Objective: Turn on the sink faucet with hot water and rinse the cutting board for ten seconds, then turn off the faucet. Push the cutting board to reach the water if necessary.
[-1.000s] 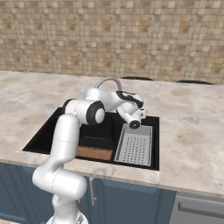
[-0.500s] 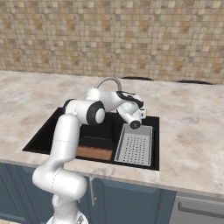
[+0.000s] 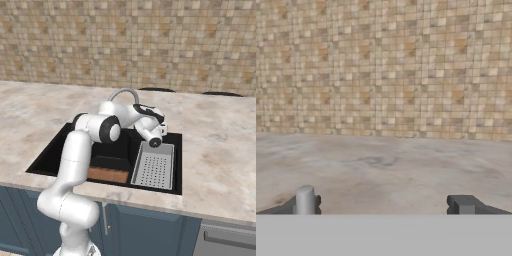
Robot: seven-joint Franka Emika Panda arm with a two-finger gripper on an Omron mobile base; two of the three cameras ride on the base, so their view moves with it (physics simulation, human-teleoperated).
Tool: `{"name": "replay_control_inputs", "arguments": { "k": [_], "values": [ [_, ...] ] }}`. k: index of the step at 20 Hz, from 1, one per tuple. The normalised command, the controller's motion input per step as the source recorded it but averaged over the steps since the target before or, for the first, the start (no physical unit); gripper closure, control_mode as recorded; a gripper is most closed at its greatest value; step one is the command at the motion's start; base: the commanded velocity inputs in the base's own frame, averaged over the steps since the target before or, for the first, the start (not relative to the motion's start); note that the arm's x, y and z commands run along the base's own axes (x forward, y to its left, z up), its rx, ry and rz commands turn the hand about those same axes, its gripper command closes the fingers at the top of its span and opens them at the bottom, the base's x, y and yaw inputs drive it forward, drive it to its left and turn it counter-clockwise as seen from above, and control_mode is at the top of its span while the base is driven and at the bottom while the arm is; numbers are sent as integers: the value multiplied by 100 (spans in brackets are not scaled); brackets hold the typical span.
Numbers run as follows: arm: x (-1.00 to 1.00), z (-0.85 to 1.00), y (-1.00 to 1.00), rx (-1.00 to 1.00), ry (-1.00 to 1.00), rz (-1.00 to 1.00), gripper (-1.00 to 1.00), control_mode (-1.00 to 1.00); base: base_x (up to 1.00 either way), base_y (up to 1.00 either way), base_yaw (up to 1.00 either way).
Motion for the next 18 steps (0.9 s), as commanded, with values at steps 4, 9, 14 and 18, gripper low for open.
{"name": "replay_control_inputs", "arguments": {
  "k": [4, 9, 14, 18],
  "values": [
    [13, 0, 0, 0, 0, 0, -100, -100, 0, 0, 0],
    [1, 0, -1, 0, 0, -1, -100, -100, 0, 0, 0],
    [0, 0, -5, 0, 0, -2, -100, -100, 0, 0, 0],
    [0, 0, -9, 0, 0, -2, -100, -100, 0, 0, 0]
  ]
}}
